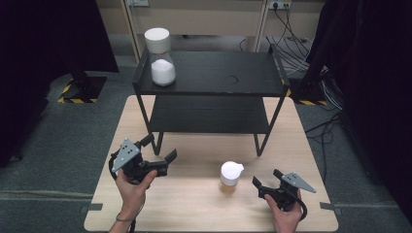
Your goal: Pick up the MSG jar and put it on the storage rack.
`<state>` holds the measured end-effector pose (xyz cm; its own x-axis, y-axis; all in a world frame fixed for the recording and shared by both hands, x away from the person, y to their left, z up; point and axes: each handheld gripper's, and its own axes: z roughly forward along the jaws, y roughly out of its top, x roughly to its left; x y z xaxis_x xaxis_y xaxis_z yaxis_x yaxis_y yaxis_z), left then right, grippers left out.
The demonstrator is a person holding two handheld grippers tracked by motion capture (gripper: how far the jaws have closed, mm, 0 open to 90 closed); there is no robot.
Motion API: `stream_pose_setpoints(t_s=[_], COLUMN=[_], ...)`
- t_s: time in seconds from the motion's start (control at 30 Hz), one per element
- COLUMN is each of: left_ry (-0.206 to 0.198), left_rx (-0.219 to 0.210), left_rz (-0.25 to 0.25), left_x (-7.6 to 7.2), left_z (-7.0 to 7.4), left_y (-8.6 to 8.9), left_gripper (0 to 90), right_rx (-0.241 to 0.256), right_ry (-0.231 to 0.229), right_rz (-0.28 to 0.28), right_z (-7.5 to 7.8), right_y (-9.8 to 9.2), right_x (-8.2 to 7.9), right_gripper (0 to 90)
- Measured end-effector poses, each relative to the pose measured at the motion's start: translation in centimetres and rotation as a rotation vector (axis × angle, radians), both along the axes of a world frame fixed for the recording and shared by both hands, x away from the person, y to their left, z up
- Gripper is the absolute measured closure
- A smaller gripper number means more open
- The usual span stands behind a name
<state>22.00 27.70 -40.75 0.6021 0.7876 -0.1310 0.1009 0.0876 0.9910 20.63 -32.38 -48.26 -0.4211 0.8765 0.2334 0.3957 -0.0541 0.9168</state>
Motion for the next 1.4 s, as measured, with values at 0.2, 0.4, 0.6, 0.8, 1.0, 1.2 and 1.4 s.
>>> stream_pose_setpoints(t_s=[0.2, 0.4, 0.6, 0.8, 1.0, 1.2, 1.4], left_ry=[0.010, 0.052, 0.104, 0.155, 0.178, 0.188, 0.211], left_rx=[0.037, 0.035, 0.036, 0.046, 0.025, 0.033, 0.058], left_rz=[0.024, 0.046, 0.075, 0.092, 0.099, 0.110, 0.121], left_x=[-0.1, -0.1, 0.0, 0.5, 0.9, 1.0, 1.3], left_z=[-1.4, -3.6, -6.1, -7.5, -8.7, -9.2, -9.6], left_y=[-0.5, -0.7, -1.2, -1.1, -0.3, -0.2, -0.3], left_gripper=[0.2, 0.2, 0.2, 0.4, 0.3, 1.0, 2.8], right_rx=[-0.004, -0.004, -0.010, -0.013, -0.013, -0.009, -0.009], right_ry=[-0.002, -0.002, -0.002, -0.002, -0.003, -0.002, -0.002], right_rz=[0.000, -0.001, 0.000, 0.003, 0.004, 0.006, 0.007], right_z=[0.0, 0.0, 0.1, 0.1, 0.1, 0.1, 0.0], right_y=[0.0, 0.1, 0.1, 0.2, 0.2, 0.1, 0.1], right_x=[0.0, 0.0, 0.0, 0.0, 0.0, 0.0, 0.0], right_gripper=[0.5, 0.5, 0.5, 0.5, 0.5, 0.5, 0.5])
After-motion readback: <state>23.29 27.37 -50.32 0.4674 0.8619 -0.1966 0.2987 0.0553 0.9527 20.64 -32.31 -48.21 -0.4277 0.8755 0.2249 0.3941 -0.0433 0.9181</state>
